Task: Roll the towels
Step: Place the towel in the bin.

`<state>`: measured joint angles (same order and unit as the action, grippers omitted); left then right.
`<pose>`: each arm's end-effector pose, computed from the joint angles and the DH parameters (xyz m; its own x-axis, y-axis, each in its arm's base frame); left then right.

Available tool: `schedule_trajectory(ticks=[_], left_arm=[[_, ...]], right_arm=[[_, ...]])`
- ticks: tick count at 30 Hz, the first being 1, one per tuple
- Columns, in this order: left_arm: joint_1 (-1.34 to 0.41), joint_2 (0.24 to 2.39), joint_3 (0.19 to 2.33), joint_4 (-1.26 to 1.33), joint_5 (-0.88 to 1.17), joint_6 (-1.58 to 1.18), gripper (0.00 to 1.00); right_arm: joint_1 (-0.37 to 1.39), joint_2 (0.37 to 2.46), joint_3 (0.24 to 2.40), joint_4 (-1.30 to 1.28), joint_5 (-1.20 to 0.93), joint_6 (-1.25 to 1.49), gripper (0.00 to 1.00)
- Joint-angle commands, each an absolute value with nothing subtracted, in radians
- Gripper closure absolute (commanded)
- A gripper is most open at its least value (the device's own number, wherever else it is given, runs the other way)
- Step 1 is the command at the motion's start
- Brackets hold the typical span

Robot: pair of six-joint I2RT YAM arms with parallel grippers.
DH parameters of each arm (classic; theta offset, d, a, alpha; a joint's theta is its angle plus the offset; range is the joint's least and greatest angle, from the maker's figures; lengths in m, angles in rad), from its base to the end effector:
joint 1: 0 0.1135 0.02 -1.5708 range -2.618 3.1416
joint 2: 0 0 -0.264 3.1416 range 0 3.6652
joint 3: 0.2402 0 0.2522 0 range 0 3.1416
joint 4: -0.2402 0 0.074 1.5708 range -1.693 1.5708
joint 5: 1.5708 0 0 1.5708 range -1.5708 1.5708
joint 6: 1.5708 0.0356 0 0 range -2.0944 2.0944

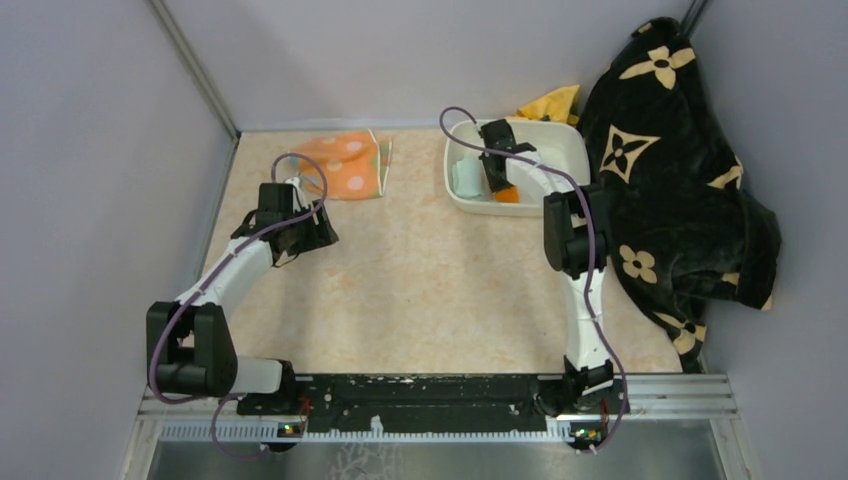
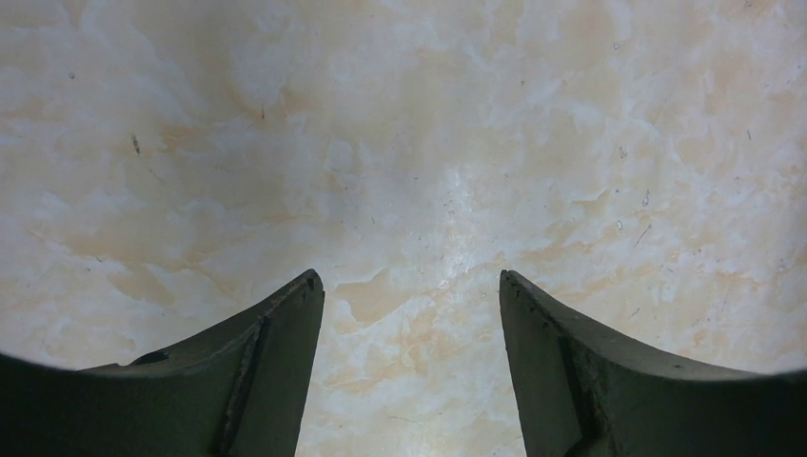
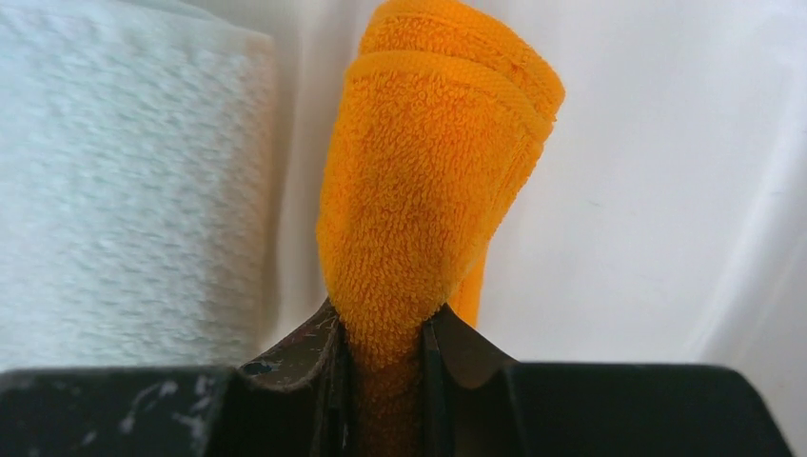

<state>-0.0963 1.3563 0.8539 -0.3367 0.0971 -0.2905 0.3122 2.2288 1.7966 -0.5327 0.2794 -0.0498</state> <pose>0.2789 -0.0304 0.2247 -0.7554 -0.2134 -0.6195 -0.0587 0.9637 -0.2605 0.4699 0.1414 0.1853 -0.7740 -0.3001 -0.5575 -0.1845 0.9492 -0.2548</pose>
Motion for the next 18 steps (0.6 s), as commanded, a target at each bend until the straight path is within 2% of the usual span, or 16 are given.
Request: schedule_trajectory(ticks=[1,6,12,18], left_arm=[[-0.097,1.358,0.850,-0.318,0.104,-0.280,0.26],[-0.097,1.361,0.854,-0.320,0.107,-0.280,0.26],[-0.097,1.360,0.855,-0.319,0.110,-0.279,0.26],[-0.097,1.366,0.858,-0.323,0.119,-0.281,0.25]], right_arm=[[0.319,2.240,1.868,-0.515,0.116,0.031,0.99],[0.319,2.233,1.836,-0.493,0.019,0.096,0.95],[0.318,2.235,1.815,-0.496,0.001,0.156,0.86],[0.317,2.209,1.791,-0.502,0.015,0.163,0.71]])
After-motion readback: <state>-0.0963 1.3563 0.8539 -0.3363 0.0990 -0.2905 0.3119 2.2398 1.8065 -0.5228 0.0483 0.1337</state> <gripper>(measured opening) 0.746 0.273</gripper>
